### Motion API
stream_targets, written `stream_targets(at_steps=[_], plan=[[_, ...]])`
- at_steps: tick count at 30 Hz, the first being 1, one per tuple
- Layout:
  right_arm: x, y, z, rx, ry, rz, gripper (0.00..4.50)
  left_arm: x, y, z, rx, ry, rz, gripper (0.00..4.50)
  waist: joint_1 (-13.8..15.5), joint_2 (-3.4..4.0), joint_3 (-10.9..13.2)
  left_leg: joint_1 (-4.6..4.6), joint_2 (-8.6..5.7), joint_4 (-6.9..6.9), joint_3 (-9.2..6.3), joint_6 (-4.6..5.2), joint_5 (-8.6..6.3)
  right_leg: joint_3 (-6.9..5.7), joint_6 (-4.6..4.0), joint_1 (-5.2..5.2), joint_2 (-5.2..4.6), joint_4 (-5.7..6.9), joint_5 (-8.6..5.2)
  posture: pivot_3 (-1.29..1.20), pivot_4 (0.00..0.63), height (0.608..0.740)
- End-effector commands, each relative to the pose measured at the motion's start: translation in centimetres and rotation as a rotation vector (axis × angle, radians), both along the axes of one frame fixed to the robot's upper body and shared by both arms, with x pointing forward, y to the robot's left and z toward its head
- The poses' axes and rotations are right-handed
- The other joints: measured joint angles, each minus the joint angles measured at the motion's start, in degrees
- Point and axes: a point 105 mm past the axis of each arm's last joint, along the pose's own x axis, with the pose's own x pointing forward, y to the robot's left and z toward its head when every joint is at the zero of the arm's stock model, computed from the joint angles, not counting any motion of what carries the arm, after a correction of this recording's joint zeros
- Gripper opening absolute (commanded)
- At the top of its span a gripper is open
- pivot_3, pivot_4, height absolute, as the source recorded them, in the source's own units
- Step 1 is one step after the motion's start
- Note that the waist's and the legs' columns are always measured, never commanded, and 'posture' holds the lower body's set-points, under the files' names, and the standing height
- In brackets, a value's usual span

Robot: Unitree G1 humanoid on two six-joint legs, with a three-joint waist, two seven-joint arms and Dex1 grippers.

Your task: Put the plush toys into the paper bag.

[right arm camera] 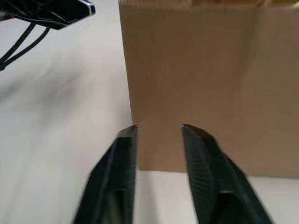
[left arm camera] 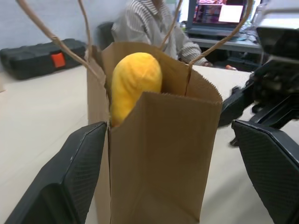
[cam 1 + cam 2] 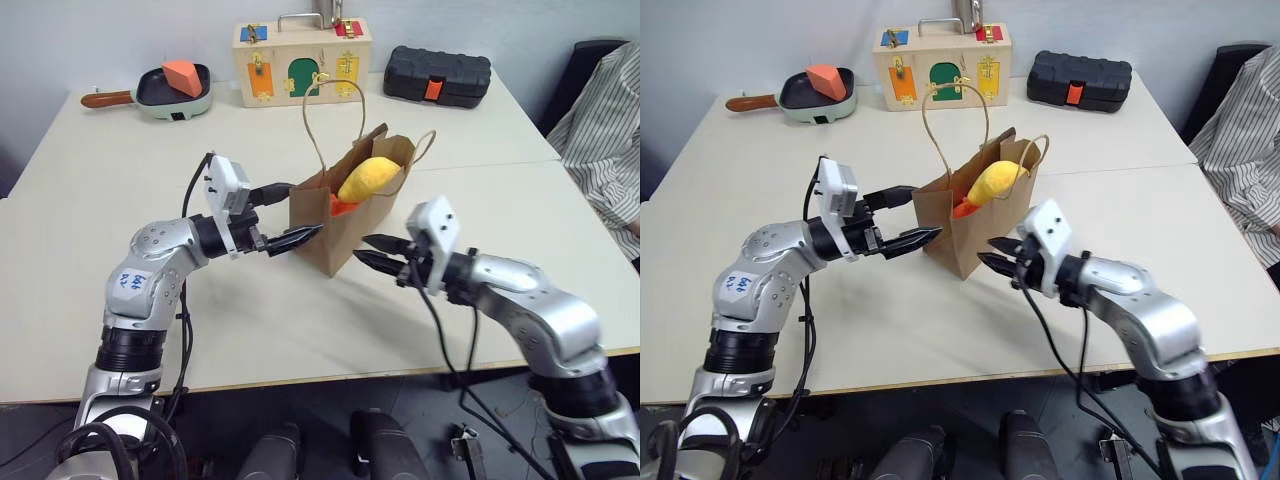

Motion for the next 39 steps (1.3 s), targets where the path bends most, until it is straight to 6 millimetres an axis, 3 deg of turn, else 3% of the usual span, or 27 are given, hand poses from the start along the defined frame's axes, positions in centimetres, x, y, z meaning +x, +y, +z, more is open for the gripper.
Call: stream_targets(at_steps=[1, 7, 14, 17, 24, 27, 30, 34, 39], plan=[[1.5, 0.2, 1.8, 0.003, -0.11, -0.058, 0.07, 0.0, -0.5, 0.9, -0.009, -0.043, -0.037, 4.5, -0.2, 0.0, 0.0, 0.0, 0.0, 0.0, -0.01, 0.0, 0.0, -0.02, 0.0, 0.0, 0.0, 0.03, 0.0, 0.0, 0.15, 0.74], [2.3, 1.0, 1.6, 0.002, -0.116, -0.061, 0.03, 0.0, -2.2, -0.3, 0.02, -0.039, -0.07, 4.5, -0.3, 0.0, 0.0, -0.01, 0.01, -0.05, -0.05, 0.0, 0.0, -0.07, 0.0, 0.01, 0.0, 0.05, 0.0, 0.0, 0.15, 0.74], [2.2, 1.4, 1.5, 0.007, -0.119, -0.051, 0.03, 3.3, -2.8, -2.2, 0.082, -0.051, 0.143, 4.5, -0.3, 0.0, 0.0, 0.0, 0.0, -0.02, -0.04, 0.0, 0.0, -0.05, 0.0, 0.0, 0.0, 0.04, 0.0, 0.0, 0.15, 0.74], [2.0, 1.2, 1.5, 0.002, -0.129, -0.055, 0.0, 3.5, -2.9, -2.5, 0.071, -0.044, 0.165, 3.99, -0.3, 0.0, 0.0, -0.01, 0.0, -0.04, -0.04, 0.0, 0.0, -0.04, 0.0, -0.01, 0.0, 0.11, 0.0, 0.0, 0.15, 0.74], [1.2, 0.0, 1.7, -0.006, -0.152, -0.066, 0.0, 3.0, -3.0, -1.8, 0.013, -0.036, 0.142, 1.79, -0.2, 0.0, 0.0, -0.03, -0.01, -0.02, -0.05, 0.0, 0.0, -0.04, 0.0, -0.01, -0.01, 0.11, 0.0, 0.0, 0.15, 0.74], [0.2, -1.5, 2.2, -0.012, -0.171, -0.067, 0.0, 3.0, -2.9, -1.5, 0.002, -0.041, 0.135, 0.89, -0.1, 0.0, 0.0, -0.03, -0.01, -0.02, -0.06, 0.0, 0.0, -0.05, 0.0, -0.01, -0.01, 0.1, 0.0, 0.0, 0.15, 0.74], [-1.3, -4.6, 3.4, -0.032, -0.206, -0.09, 0.0, 2.8, -2.7, -1.0, -0.014, -0.048, 0.082, 0.03, 0.1, 0.0, 0.0, -0.04, -0.02, -0.03, -0.06, 0.0, 0.0, -0.04, 0.0, 0.0, -0.02, 0.07, 0.0, 0.0, 0.15, 0.74], [-6.1, -8.5, 6.2, -0.016, -0.171, 0.007, 0.87, 1.6, -2.3, 0.5, -0.015, -0.071, -0.097, 0.0, 0.2, 0.0, 0.0, -0.06, -0.01, -0.05, -0.05, 0.0, 0.0, -0.04, 0.0, 0.01, -0.01, 0.0, 0.0, 0.0, 0.15, 0.74], [-11.8, -11.9, 9.3, -0.021, -0.129, 0.069, 2.56, -0.1, -2.8, 1.2, 0.077, -0.078, -0.349, 0.0, 1.1, -0.01, 0.0, 0.04, 0.07, -0.1, 0.0, 0.0, 0.0, -0.03, 0.0, 0.11, 0.03, -0.2, 0.0, 0.0, 0.15, 0.74]])
